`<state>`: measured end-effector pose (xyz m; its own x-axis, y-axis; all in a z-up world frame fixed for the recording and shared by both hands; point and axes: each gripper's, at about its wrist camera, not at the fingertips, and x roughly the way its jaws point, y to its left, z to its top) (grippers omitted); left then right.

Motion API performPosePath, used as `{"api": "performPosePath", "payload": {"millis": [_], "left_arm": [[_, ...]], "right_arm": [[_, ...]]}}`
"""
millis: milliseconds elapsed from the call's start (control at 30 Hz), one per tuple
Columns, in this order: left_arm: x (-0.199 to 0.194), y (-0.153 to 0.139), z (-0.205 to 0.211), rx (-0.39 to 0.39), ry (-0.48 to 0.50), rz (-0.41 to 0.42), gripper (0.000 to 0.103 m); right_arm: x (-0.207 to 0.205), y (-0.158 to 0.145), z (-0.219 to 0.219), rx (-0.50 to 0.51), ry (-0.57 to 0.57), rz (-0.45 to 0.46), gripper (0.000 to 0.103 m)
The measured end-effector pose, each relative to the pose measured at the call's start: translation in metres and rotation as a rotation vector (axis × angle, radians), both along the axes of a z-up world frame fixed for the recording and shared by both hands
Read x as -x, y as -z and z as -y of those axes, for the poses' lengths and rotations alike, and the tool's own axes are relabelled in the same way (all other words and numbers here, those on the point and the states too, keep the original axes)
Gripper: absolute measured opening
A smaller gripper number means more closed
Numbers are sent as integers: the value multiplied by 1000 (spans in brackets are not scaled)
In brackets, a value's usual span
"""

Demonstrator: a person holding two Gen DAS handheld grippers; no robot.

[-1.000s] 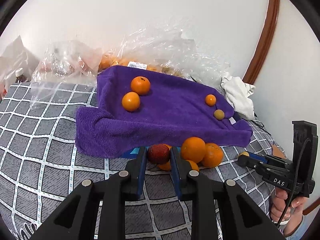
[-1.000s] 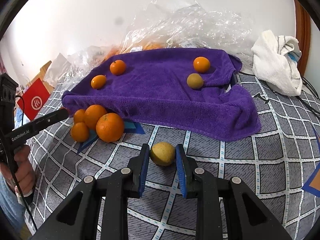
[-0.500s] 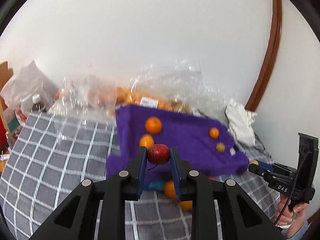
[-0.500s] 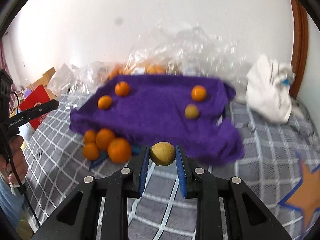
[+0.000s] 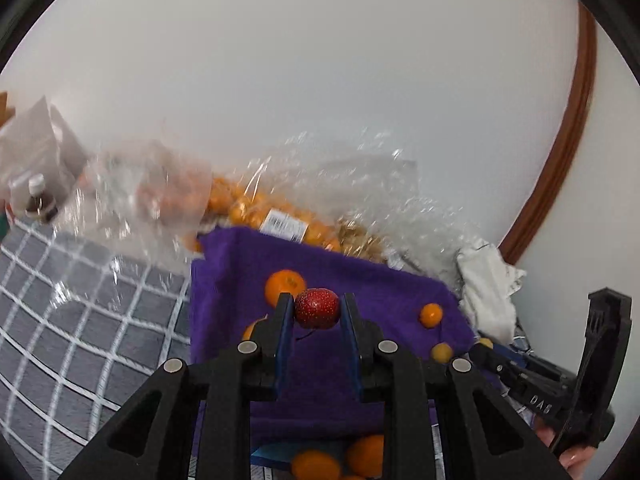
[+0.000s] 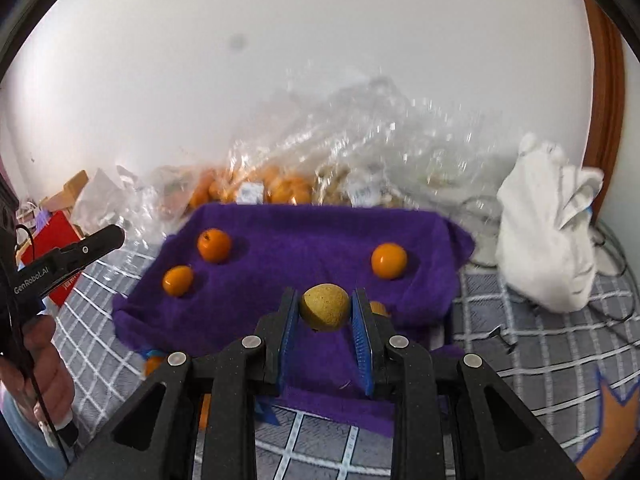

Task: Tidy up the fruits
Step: 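Carry both fruits over the purple towel, lower them and open both grippers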

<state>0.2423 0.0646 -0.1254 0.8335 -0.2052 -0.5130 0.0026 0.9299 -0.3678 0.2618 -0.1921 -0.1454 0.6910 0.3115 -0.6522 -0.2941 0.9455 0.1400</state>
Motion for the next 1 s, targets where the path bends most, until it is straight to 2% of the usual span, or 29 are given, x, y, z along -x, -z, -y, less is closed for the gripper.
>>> {"api": "performPosePath", "payload": {"millis": [100,167,300,433,567,667,1000], "left_arm": [[-3,18,-2,-15,-21,-31,23],[-5,23,-5,-34,-37,-43,23],[-10,31,-7,-35,-48,-68,23],[-12,37,-1,-92,-44,-79,23],[-14,40,7,-119,-18,-94,23],[-15,42,12,-138,-3,-102,23],[-19,48,11,-136,2,-136,23]], "right_arm": [[-3,25,-3,11,11,-39,26],[-6,31,-7,40,10,-50,26],[-7,35,-7,45,20,-55,26],[-9,41,-6,97,42,-53,26],[-16,49,1,81,65,-88,26],[-15,50,-1,98,66,-80,26],[-15,52,-3,107,67,-79,26]]}}
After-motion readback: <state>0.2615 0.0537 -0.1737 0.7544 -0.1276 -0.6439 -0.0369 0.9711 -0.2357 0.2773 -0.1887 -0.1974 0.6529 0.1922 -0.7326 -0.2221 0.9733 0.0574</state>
